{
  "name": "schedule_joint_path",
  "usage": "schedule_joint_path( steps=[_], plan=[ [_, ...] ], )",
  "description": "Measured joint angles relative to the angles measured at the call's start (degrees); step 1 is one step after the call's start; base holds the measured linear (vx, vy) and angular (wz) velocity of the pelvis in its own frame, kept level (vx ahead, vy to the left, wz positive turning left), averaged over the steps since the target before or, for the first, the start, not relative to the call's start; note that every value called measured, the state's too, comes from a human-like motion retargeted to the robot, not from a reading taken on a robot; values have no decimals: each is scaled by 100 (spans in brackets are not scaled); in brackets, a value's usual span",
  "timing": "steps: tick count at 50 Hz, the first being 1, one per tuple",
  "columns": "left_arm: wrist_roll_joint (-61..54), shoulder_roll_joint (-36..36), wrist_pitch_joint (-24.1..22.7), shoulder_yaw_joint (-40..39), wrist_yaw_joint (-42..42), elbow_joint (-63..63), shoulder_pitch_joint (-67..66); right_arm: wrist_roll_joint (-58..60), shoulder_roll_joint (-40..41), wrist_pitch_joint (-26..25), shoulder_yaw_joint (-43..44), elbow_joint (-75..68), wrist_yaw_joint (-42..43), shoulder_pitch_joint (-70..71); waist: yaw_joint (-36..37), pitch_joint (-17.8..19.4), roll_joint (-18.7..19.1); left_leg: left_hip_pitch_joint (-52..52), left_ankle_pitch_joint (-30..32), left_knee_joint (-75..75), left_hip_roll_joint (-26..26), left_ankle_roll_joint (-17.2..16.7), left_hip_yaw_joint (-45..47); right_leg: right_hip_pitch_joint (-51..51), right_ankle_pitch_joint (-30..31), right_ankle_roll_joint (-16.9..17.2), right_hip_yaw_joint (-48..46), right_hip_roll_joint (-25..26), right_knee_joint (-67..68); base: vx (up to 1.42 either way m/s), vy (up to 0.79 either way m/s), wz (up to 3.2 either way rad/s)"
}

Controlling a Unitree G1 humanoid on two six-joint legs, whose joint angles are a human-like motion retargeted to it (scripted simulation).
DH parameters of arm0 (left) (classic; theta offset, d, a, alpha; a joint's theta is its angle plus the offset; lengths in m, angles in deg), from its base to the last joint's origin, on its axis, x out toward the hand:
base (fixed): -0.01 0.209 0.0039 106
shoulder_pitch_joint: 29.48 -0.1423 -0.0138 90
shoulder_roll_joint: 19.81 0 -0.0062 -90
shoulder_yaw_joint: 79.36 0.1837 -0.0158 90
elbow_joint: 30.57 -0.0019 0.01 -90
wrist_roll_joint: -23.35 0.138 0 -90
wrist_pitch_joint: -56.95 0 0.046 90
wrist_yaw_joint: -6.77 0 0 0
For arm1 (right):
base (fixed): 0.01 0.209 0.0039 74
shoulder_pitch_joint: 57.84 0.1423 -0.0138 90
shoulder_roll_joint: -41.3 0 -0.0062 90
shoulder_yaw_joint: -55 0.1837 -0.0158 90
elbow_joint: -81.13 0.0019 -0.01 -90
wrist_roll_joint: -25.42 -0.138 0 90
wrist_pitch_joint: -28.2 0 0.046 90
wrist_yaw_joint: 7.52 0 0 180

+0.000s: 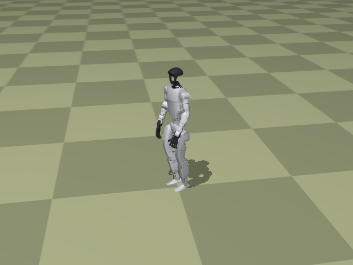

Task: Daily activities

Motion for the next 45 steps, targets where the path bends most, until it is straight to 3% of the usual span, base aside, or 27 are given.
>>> schedule_joint_path(
  steps=[5,9,17,22,31,45],
  plan=[
    [-288,266,-136,259,-65,750,252,-498,-190,129,-111,868,31,-52,5,-17,-13,-10,-19,-16,-18,-4,20,-39,-65,-34,5,-21,48,0,0,0],
    [-939,801,-249,587,-243,2038,662,-1482,-567,235,-328,2333,-64,-96,-11,-29,-14,-16,-36,-39,-31,-25,9,-88,-124,-48,0,-38,128,0,0,0],
    [-3371,2172,-55,1462,-1048,5294,2592,-4264,-1561,3,-1159,5800,-722,361,-10,-96,36,-96,-101,40,-20,-93,-74,-219,-190,-77,-62,-48,371,0,0,0],
    [-4836,2461,214,2042,-1416,6713,4084,-5531,-1857,-301,-1663,7055,-1133,1011,29,-146,94,-176,-123,156,-1,-137,-151,-233,-174,-119,-81,-25,376,0,0,0],
    [-6060,2215,523,2323,-1890,7790,4883,-6400,-1970,-659,-2117,7482,-1768,1561,49,-157,129,-182,-132,196,17,-211,-198,-159,-167,-147,-84,8,257,0,0,0],
    [-5481,1681,342,1413,-1321,7270,3853,-5793,-1790,-693,-2270,6642,-1670,1521,-39,-114,166,-102,2,-100,21,-217,-227,-141,-49,-173,-101,29,97,0,0,0]
  ],
)
